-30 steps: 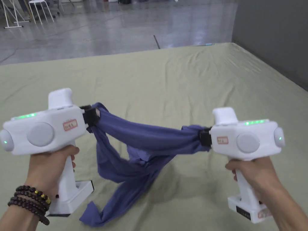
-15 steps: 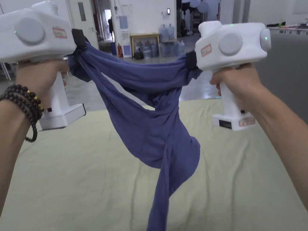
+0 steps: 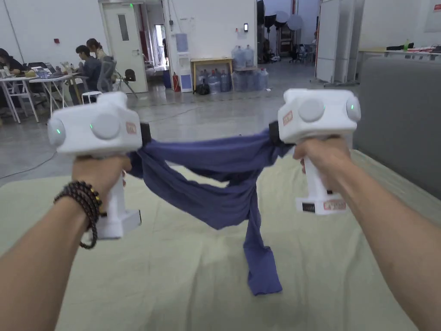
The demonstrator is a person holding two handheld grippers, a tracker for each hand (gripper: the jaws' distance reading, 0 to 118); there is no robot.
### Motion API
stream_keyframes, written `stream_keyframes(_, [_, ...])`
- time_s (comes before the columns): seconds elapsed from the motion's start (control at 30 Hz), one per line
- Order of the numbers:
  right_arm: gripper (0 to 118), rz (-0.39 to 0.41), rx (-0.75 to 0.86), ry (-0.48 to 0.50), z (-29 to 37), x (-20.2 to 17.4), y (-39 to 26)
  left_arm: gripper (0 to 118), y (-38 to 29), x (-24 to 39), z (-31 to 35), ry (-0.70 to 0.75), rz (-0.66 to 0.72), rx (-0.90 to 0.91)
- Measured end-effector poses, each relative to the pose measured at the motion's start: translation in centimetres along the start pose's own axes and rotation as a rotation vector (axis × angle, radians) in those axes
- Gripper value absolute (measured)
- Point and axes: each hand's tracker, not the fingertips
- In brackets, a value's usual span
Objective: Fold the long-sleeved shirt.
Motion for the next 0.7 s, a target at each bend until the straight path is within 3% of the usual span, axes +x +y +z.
stream_keyframes(0.17, [9,-0.034,-0.124,0.020,-4.9,0.9,-6.6,5,-7.6,0.0,-3.5,-0.008,0.035,-0.092])
stream_keyframes(0.33, [9,-0.005,-0.173,0.014,-5.7,1.4,-9.0,5,-11.2,-0.6,-3.4,-0.010,0.076,-0.169])
stream_keyframes(0.5, [9,-0.007,-0.122,0.028,0.1,1.3,-11.2,5,-12.8,-1.3,2.0,-0.031,0.104,-0.102])
stream_keyframes(0.7, [9,0.014,-0.113,0.045,7.9,0.4,-21.4,5,-21.5,-0.7,11.9,-0.036,0.180,-0.072])
